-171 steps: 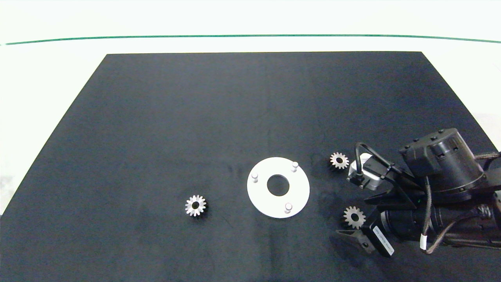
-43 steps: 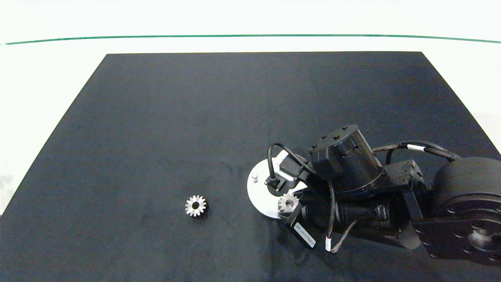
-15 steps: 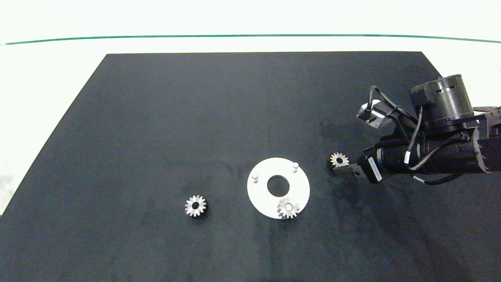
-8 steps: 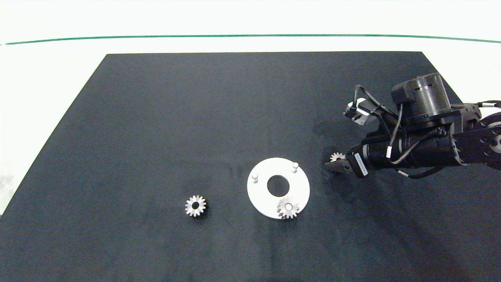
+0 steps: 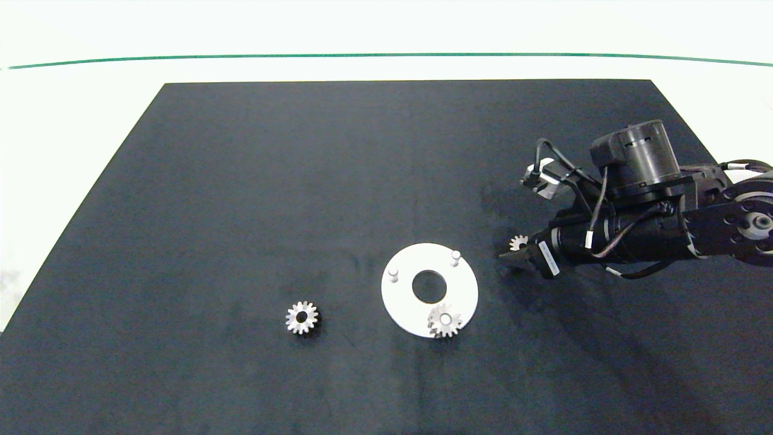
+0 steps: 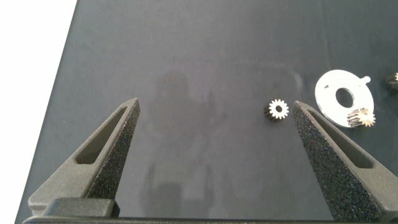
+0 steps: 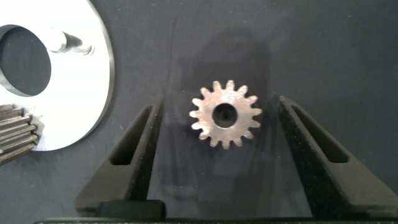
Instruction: Install three planetary gears onto the carrier pins
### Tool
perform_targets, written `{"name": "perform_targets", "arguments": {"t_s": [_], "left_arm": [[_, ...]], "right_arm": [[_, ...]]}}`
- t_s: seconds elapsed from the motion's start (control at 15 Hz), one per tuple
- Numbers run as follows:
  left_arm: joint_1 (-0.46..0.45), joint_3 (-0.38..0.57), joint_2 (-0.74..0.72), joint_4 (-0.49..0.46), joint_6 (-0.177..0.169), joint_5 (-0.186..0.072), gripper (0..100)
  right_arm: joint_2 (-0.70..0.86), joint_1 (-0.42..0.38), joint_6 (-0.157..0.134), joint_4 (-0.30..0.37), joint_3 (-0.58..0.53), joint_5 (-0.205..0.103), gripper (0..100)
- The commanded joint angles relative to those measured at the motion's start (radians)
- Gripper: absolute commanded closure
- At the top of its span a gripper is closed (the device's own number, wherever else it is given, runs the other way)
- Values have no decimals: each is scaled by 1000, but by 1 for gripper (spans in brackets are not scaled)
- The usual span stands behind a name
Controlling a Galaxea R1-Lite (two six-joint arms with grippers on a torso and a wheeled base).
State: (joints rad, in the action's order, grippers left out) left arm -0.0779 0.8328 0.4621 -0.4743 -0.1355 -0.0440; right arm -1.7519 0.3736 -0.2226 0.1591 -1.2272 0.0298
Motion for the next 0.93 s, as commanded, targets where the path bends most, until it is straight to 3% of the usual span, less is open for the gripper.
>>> {"name": "perform_targets", "arguments": {"t_s": [0.07, 0.93], "left_arm": [[0, 0, 1, -3, -1, 0, 0], [0, 0, 6, -3, -1, 0, 0]], "right_arm": [[-1, -1, -1, 0, 6, -1, 34], [-29, -2, -3, -4, -11, -1, 61]]}}
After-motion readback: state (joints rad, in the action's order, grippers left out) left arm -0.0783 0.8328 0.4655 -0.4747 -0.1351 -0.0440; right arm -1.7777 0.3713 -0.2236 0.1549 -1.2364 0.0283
